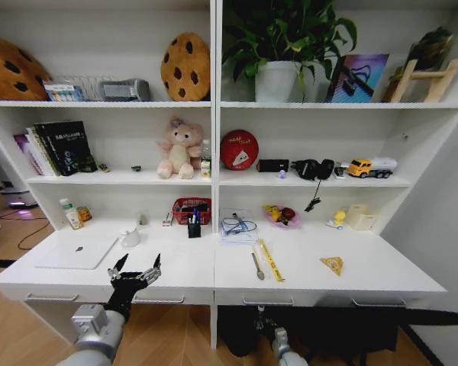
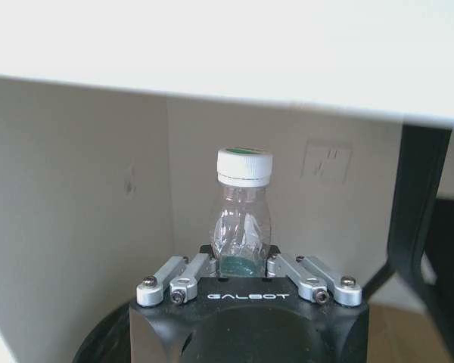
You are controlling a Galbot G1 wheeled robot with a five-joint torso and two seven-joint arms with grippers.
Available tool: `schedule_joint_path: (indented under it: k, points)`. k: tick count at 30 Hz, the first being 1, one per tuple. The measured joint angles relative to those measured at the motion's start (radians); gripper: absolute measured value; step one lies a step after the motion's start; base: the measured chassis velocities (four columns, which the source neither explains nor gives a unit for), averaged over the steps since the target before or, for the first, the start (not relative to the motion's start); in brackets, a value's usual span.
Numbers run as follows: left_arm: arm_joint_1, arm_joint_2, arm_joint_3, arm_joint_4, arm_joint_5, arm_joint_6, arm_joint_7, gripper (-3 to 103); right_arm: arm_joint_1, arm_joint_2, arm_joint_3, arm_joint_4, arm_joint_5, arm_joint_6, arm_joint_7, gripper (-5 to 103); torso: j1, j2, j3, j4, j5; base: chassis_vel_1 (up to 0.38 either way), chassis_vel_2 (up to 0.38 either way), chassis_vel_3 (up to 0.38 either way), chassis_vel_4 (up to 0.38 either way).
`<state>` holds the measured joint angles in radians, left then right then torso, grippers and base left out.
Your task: Organize the objects on the table.
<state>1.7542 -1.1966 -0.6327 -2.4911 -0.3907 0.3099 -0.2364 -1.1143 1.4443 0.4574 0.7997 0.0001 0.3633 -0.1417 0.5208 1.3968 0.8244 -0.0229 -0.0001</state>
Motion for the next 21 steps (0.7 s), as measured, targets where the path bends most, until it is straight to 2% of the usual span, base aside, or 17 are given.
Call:
schedule_joint_path:
  k: [4,8,9,10,13,14,15,17,18,20,21]
  points:
    - [0.000,0.000,0.000,0.000,0.000,0.000,0.000,100,-0.002,0.003,-0.002,0.021,-0.015,0.034,0.018,25,0.000,0.000,0.000,0.0000,0.0000,0.000,0.000,0.000,0.000]
    - [0.000,0.000,0.000,0.000,0.000,0.000,0.000,100,-0.010,0.012,-0.004,0.037,-0.034,0.035,0.041,22,0.000,0.000,0.000,-0.0001,0.0000,0.000,0.000,0.000,0.000]
    - [0.000,0.000,0.000,0.000,0.000,0.000,0.000,100,-0.012,0.016,-0.005,0.039,-0.044,0.035,0.051,27,0.000,0.000,0.000,-0.0001,0.0001,0.000,0.000,0.000,0.000]
    - [0.000,0.000,0.000,0.000,0.000,0.000,0.000,100,-0.012,0.016,-0.005,0.039,-0.044,0.035,0.051,27,0.000,0.000,0.000,-0.0001,0.0001,0.000,0.000,0.000,0.000]
    - [0.000,0.000,0.000,0.000,0.000,0.000,0.000,100,-0.012,0.030,-0.009,0.045,-0.065,0.034,0.066,44,0.000,0.000,0.000,-0.0001,0.0000,0.000,0.000,0.000,0.000]
    - [0.000,0.000,0.000,0.000,0.000,0.000,0.000,100,-0.012,0.030,-0.009,0.045,-0.065,0.034,0.066,44,0.000,0.000,0.000,-0.0001,0.0000,0.000,0.000,0.000,0.000]
    - [0.000,0.000,0.000,0.000,0.000,0.000,0.000,100,-0.010,0.035,-0.010,0.045,-0.071,0.033,0.067,50,0.000,0.000,0.000,-0.0001,0.0002,0.000,0.000,0.000,0.000]
    - [0.000,0.000,0.000,0.000,0.000,0.000,0.000,100,-0.009,0.036,-0.011,0.045,-0.071,0.032,0.067,50,0.000,0.000,0.000,0.0000,0.0001,0.000,0.000,0.000,0.000]
    - [0.000,0.000,0.000,0.000,0.000,0.000,0.000,100,-0.006,0.041,-0.011,0.048,-0.073,0.020,0.066,61,0.000,0.000,0.000,0.0000,0.0000,0.000,0.000,0.000,0.000]
    - [0.000,0.000,0.000,0.000,0.000,0.000,0.000,100,-0.003,0.042,-0.010,0.052,-0.069,0.004,0.063,71,0.000,0.000,0.000,-0.0001,0.0000,0.000,0.000,0.000,0.000]
    - [0.000,0.000,0.000,0.000,0.000,0.000,0.000,100,-0.003,0.042,-0.010,0.052,-0.069,0.004,0.063,71,0.000,0.000,0.000,-0.0001,0.0000,0.000,0.000,0.000,0.000]
